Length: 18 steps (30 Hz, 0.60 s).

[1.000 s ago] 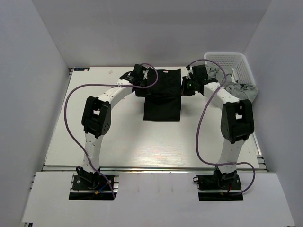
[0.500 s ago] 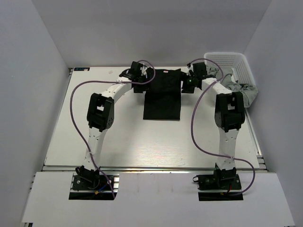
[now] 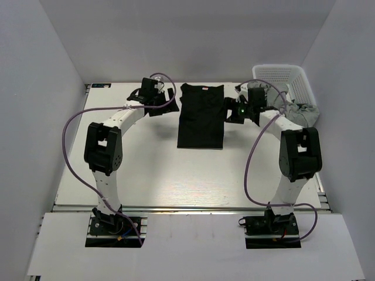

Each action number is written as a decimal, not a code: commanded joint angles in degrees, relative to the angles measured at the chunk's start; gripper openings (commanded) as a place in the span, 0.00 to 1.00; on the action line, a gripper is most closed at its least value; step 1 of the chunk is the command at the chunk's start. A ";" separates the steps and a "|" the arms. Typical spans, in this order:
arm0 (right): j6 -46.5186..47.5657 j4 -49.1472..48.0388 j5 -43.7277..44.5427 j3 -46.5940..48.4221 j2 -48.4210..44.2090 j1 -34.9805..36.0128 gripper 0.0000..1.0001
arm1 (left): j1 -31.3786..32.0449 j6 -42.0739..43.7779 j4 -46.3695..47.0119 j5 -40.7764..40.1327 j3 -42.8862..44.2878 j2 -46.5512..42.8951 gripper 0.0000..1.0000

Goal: Fold and stack the t-shirts
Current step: Fold the folded rectangular tshirt in 1/3 of the way, then grab one side of the 2/3 rectangular tshirt with both arms

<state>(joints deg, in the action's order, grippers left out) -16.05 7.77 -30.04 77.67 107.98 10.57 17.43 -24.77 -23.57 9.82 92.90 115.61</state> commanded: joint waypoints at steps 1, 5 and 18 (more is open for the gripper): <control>-1.25 -6.52 -4.57 -11.79 -6.71 -0.02 0.90 | 2.25 3.67 1.34 7.11 -4.98 -3.99 1.00; -3.72 -7.15 -7.83 -16.57 -8.23 -0.11 0.90 | 3.66 3.68 2.22 7.93 -12.11 -6.18 1.00; -6.18 -10.41 -6.61 -23.18 -5.86 -0.20 0.90 | 8.58 4.74 3.45 6.00 -19.34 -4.97 1.00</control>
<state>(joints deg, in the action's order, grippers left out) -21.06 0.25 -36.21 54.50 101.65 10.57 25.67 -20.99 -21.45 15.90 74.54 112.07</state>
